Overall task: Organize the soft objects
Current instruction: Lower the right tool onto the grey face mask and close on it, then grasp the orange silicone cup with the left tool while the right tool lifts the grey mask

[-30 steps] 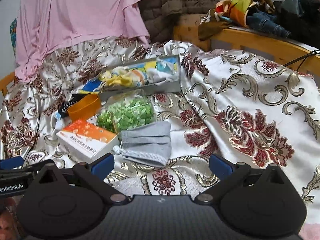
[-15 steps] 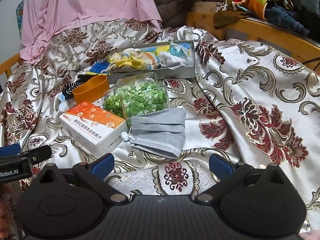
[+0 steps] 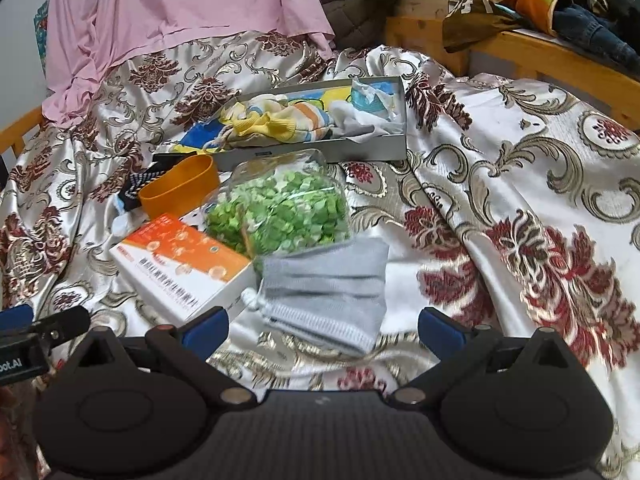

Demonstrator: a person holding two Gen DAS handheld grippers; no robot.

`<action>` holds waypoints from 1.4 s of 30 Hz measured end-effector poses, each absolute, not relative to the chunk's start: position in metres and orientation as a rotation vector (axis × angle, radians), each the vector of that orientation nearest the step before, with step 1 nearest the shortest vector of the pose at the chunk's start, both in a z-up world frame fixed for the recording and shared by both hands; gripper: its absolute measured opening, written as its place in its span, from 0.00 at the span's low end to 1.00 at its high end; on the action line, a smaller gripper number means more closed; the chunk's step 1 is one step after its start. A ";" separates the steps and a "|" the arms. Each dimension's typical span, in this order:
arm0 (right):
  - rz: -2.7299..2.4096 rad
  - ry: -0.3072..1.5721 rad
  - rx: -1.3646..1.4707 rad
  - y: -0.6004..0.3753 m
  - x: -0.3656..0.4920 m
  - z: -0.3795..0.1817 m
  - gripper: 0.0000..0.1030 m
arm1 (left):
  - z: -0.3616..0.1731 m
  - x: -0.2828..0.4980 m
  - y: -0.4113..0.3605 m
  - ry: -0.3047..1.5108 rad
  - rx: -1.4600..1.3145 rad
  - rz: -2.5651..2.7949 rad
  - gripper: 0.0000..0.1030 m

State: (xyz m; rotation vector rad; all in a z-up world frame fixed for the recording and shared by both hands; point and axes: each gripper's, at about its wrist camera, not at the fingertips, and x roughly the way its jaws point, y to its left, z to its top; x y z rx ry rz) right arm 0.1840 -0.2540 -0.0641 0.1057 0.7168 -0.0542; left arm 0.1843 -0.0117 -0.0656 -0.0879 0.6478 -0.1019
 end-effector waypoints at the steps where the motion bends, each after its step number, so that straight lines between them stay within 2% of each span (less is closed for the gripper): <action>1: -0.056 0.720 0.100 -0.255 0.188 -0.065 1.00 | -0.066 0.187 -0.013 0.646 -0.089 -0.096 0.99; 16: -0.036 0.770 0.085 -0.260 0.229 -0.091 0.98 | -0.073 0.228 -0.033 0.630 -0.106 -0.106 0.99; 21: -0.014 0.769 0.050 -0.254 0.236 -0.094 0.83 | -0.075 0.232 -0.035 0.627 -0.110 -0.114 0.99; 31: 0.042 0.727 0.028 -0.245 0.228 -0.088 0.62 | -0.070 0.239 -0.038 0.606 -0.129 -0.121 0.99; 33: 0.043 0.704 0.014 -0.242 0.226 -0.085 0.51 | -0.068 0.242 -0.039 0.600 -0.130 -0.121 0.99; 36: 0.033 0.678 -0.001 -0.240 0.223 -0.082 0.42 | -0.067 0.247 -0.039 0.597 -0.131 -0.121 0.99; 42: 0.021 0.597 -0.026 -0.238 0.215 -0.073 0.38 | -0.065 0.258 -0.040 0.590 -0.127 -0.129 0.99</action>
